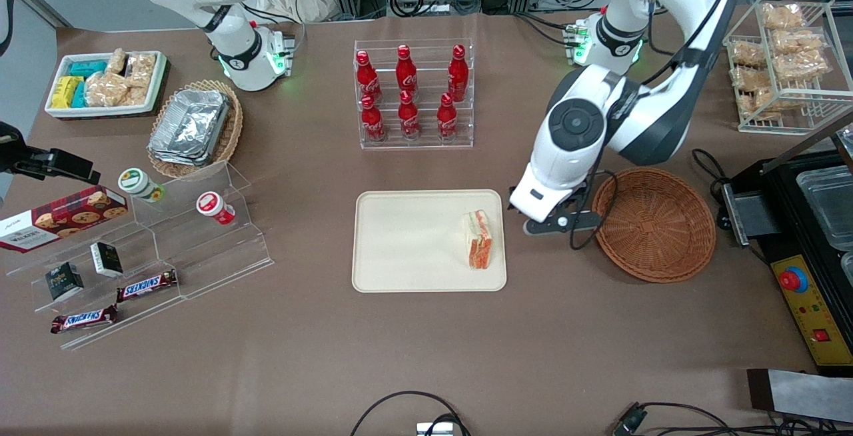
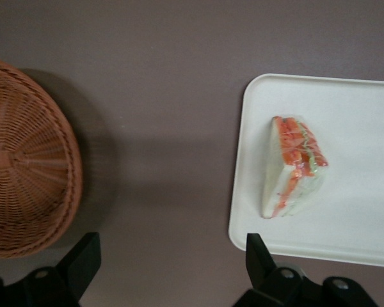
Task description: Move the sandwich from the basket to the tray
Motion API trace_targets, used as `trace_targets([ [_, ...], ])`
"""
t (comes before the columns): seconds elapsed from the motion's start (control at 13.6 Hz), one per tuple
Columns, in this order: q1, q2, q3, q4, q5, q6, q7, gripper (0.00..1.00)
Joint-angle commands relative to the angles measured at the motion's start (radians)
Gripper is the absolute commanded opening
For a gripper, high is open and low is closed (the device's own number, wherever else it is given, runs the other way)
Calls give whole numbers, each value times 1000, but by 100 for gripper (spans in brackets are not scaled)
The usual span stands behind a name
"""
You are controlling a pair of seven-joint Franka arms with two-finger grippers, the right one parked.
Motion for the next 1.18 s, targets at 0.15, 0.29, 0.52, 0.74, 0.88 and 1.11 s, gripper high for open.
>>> trace_targets([
  [0.15,127,-122,0,-25,-92,-9,109,100],
  [0.29,158,-128,2,26,-97,-74,110,100],
  [0.52,219,-136,3,80,-132,-154,141,100],
  [0.74,297,-174,5,55,-161,-181,268,100],
  [0.88,345,-179,5,58,-161,-203,352,100],
  [1.11,419,-168,5,87,-163,-230,475,100],
])
